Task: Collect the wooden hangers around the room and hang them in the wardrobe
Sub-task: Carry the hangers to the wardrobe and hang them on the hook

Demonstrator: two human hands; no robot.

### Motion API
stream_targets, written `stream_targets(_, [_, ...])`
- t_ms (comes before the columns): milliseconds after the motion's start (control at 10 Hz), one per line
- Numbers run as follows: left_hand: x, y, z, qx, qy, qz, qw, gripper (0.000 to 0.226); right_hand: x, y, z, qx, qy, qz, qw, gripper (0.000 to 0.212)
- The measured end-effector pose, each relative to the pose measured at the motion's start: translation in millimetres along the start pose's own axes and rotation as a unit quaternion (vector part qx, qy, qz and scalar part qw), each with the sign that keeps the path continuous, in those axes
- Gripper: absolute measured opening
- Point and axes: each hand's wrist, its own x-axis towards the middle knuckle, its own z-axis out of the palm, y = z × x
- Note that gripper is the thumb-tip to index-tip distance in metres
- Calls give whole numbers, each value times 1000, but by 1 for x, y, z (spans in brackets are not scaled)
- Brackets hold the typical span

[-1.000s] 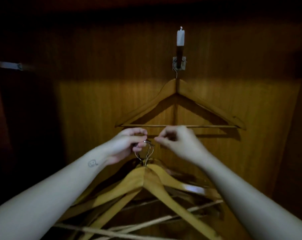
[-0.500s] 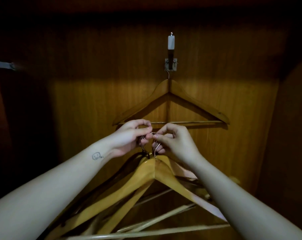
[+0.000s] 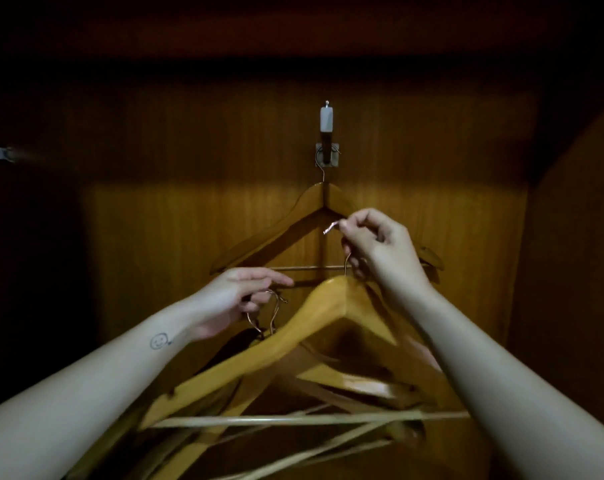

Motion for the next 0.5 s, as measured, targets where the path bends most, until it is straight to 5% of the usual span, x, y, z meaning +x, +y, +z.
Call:
stream_targets(300, [8, -25, 5, 135, 35, 26, 990, 43, 36, -3, 8, -32, 45, 16, 998, 27])
stream_targets(500, [7, -22, 6, 168, 14, 37, 985, 31, 41, 12, 10, -32, 72, 52, 996, 28])
